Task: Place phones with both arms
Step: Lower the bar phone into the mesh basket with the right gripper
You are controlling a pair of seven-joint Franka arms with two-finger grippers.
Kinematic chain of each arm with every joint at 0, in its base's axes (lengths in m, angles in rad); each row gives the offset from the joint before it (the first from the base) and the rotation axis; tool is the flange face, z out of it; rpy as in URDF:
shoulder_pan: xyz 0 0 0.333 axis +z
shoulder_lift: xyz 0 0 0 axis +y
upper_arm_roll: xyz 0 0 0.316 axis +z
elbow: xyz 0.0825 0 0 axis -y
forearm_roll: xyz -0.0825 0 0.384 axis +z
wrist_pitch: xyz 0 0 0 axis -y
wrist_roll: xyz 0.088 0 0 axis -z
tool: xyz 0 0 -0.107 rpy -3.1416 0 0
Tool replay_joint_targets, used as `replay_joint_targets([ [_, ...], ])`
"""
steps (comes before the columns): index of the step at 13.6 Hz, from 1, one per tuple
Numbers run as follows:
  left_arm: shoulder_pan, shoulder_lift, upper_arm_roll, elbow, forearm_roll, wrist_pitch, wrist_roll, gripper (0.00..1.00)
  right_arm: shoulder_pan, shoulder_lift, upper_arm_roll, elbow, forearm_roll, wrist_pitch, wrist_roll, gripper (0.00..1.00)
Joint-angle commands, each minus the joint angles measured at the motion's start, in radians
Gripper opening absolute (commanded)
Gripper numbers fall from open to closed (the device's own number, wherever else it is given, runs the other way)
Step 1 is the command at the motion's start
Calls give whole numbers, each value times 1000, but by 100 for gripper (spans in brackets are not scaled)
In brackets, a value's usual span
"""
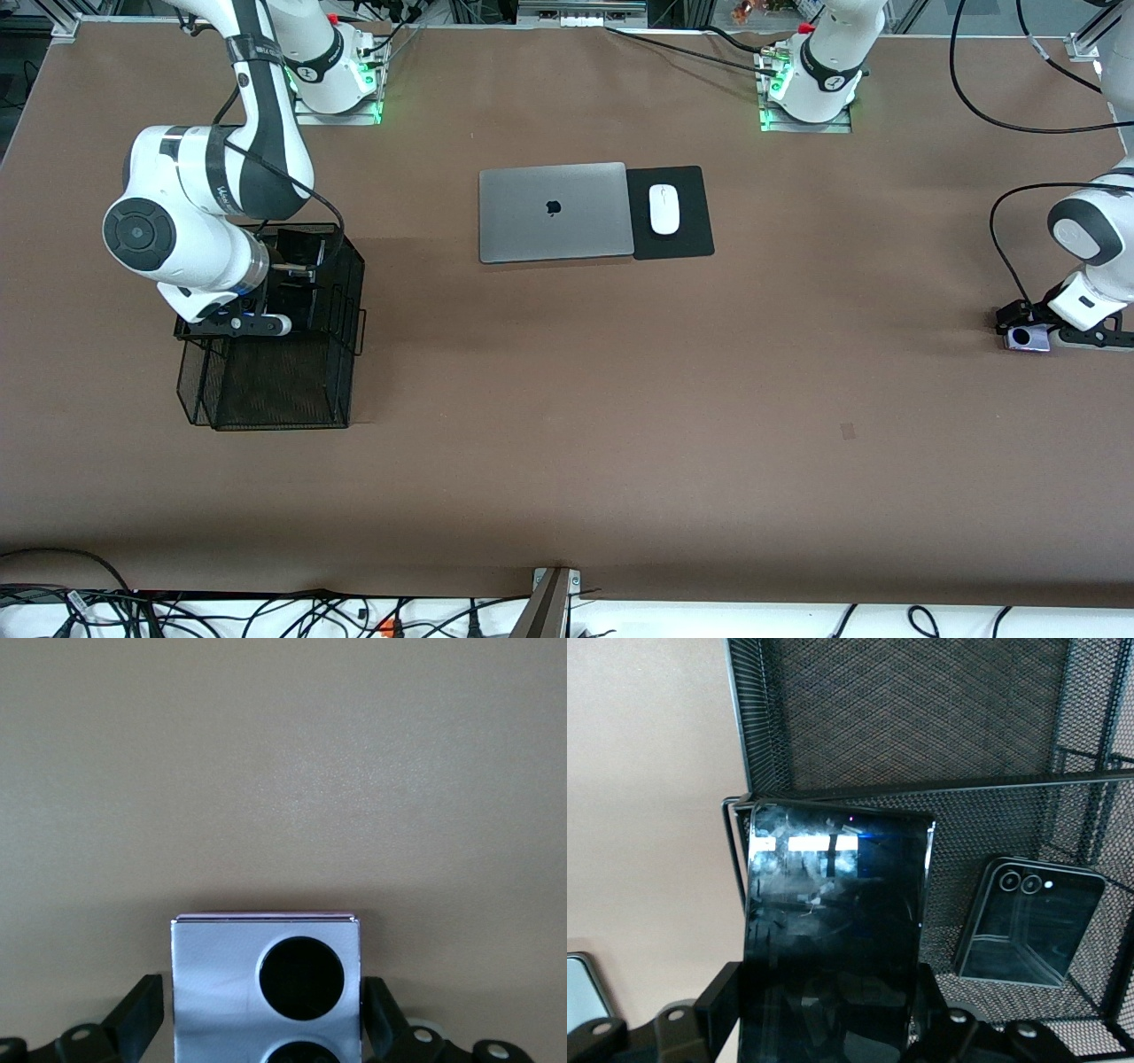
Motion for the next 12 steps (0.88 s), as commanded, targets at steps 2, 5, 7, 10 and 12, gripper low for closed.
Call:
replay_joint_targets([
  [2, 5, 12, -7, 7, -56, 10, 15, 100, -31, -11, -2, -9, -19, 25, -49, 0],
  [5, 5, 13, -6, 7, -77, 10, 15, 75, -32, 3, -2, -10, -17, 45, -49, 0],
  [7, 3, 19, -7, 9, -95, 10, 15, 50, -35, 18, -2, -9, -16, 63, -49, 0],
  [10, 3, 19, -7, 9, -102, 10, 13, 21, -40, 33, -1, -9, -10, 80, -47, 0],
  [12, 0, 13, -7, 12, -103, 7, 6, 8, -40, 35, -1, -10, -5, 79, -46, 0],
])
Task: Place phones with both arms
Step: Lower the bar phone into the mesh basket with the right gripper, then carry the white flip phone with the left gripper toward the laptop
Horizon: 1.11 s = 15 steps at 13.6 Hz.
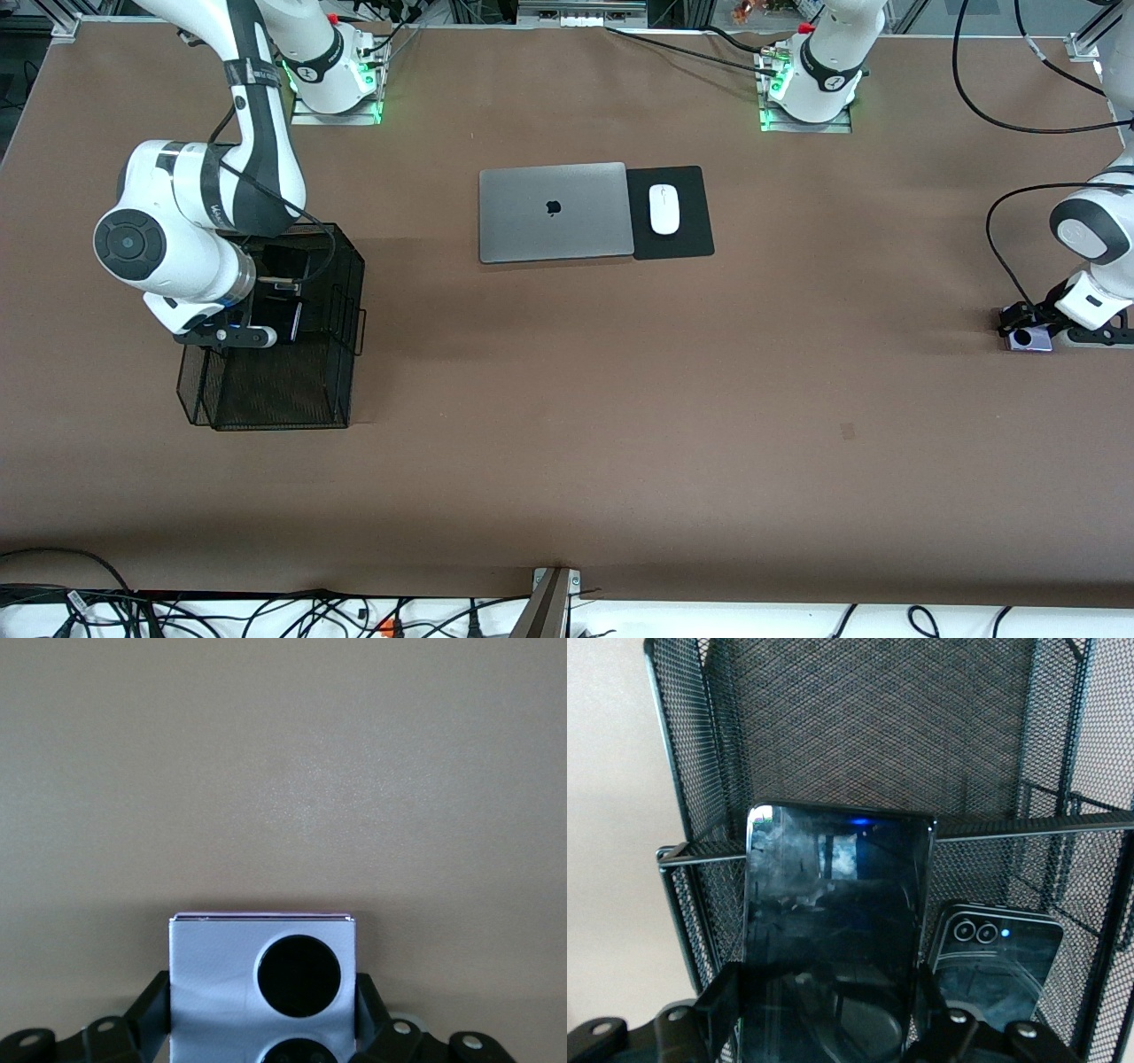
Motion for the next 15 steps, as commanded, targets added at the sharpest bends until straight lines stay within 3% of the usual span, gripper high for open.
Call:
replay_joint_targets([
  [1, -8, 9, -8, 13, -31, 7, -11, 7, -6, -8, 3, -3, 0, 3, -4, 4],
  [3, -20, -20, -9, 13, -31, -6, -31, 3, -4, -7, 4, -3, 3, 1, 3, 15],
  [8, -75, -86, -8, 67, -29, -176, -113, 0, 0, -10, 6, -3, 4, -29, 13, 12],
  [11, -158, -147, -8, 70, -13, -262, -276, 0, 0, -8, 7, -3, 4, -33, 13, 13],
  [15, -265, -187, -9, 145, -11, -457, -458, 0, -4, -7, 7, -3, 4, -34, 13, 18],
])
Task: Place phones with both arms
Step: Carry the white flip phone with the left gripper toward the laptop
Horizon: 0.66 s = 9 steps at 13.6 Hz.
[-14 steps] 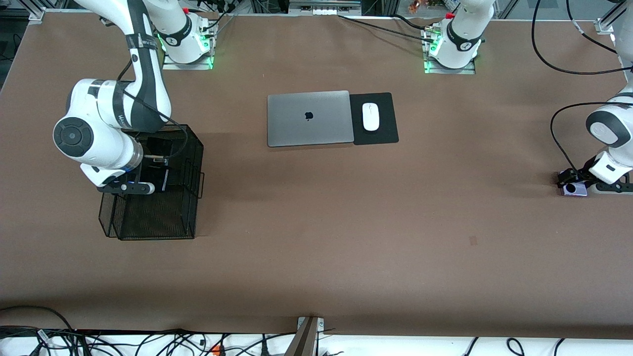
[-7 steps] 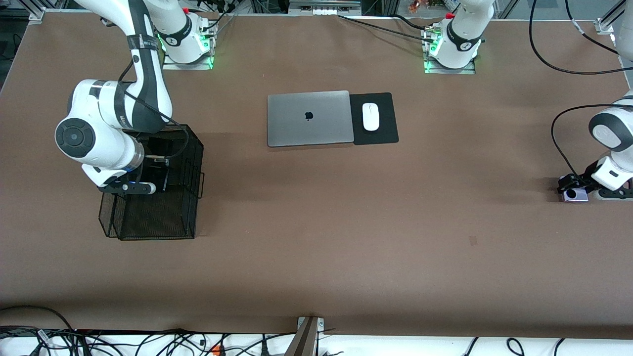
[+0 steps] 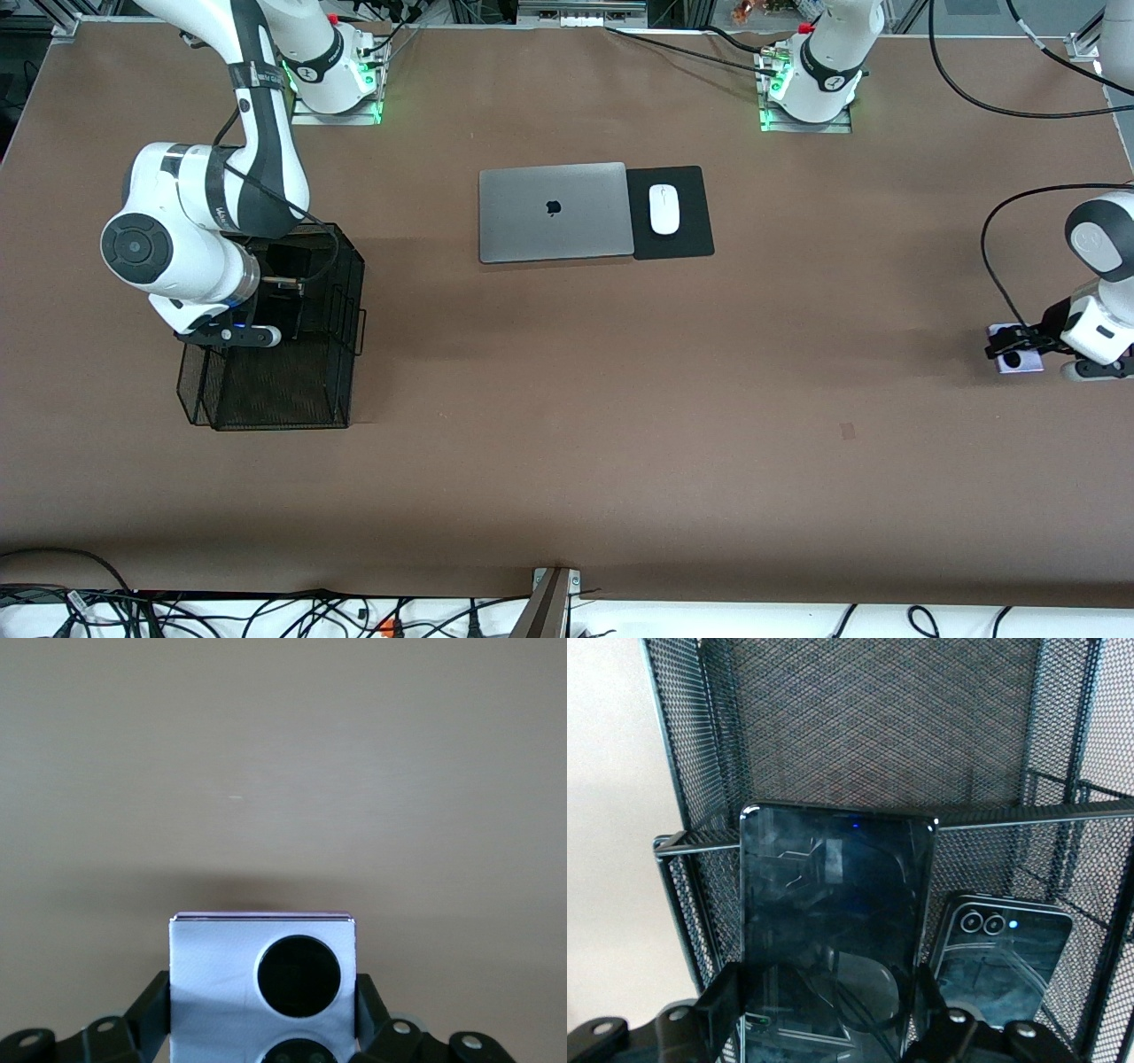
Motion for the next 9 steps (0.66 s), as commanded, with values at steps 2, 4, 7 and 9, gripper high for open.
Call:
replay_joint_targets([
  [2, -114, -33, 10, 76, 32, -153, -206, 0, -5, -9, 3, -2, 3, -22, 9, 42],
  [4, -209, -31, 9, 99, 111, -190, -386, 0, -3, -9, 3, 3, 3, -25, 9, 90],
  [7, -339, -24, 9, 111, 141, -211, -549, 0, -2, -16, 2, 12, 3, -37, 4, 99],
  [9, -438, 1, 12, 111, 141, -211, -627, 0, -2, -16, 2, 39, 1, -59, 4, 99],
])
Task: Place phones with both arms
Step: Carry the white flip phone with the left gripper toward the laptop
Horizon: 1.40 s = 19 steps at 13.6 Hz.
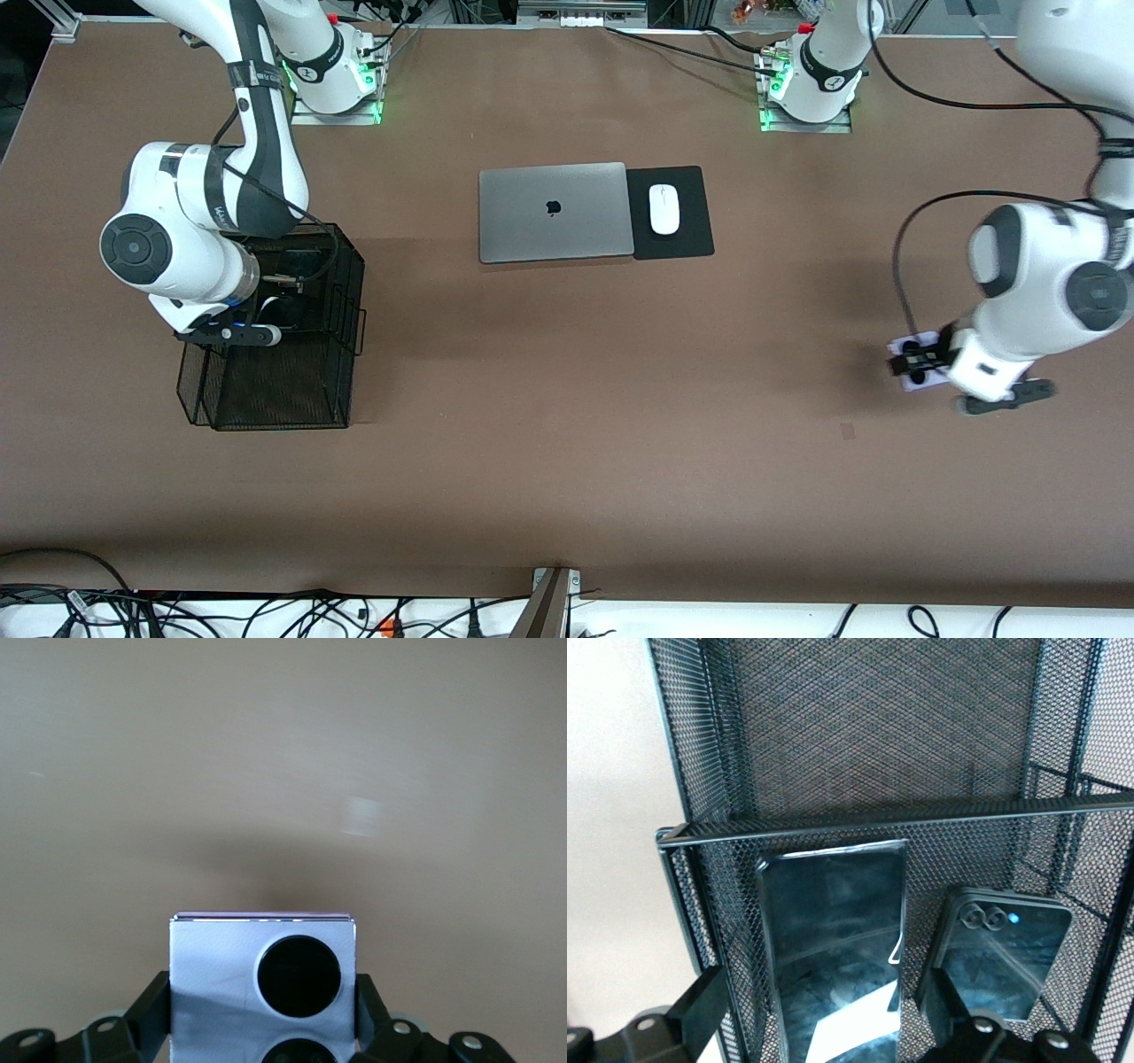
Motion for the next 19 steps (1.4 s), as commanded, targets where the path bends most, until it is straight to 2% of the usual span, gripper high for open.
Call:
replay_joint_targets([
  [1, -117, 25, 18, 21, 22, -23, -108, 0, -2, -12, 2, 55, 1, -47, 0, 99],
  [5, -294, 63, 18, 45, 22, -24, -300, 0, -1, 5, 5, 252, 1, -168, 3, 99],
  [7, -388, 134, 18, 131, 22, -70, -387, 0, -1, 31, 6, 349, 22, -218, 23, 99],
  [9, -465, 215, 18, 235, 20, -92, -469, 0, -1, 69, 6, 427, 113, -286, 61, 99],
  [12, -551, 301, 18, 334, 10, -92, -513, 0, -1, 114, 8, 558, 128, -367, 117, 99],
  [14, -591, 350, 18, 395, 8, -84, -507, 0, 2, 106, 8, 580, 138, -392, 118, 99],
  [19, -692, 519, 17, 659, 5, -64, -503, 0, 22, 111, 11, 580, 141, -375, 141, 99],
])
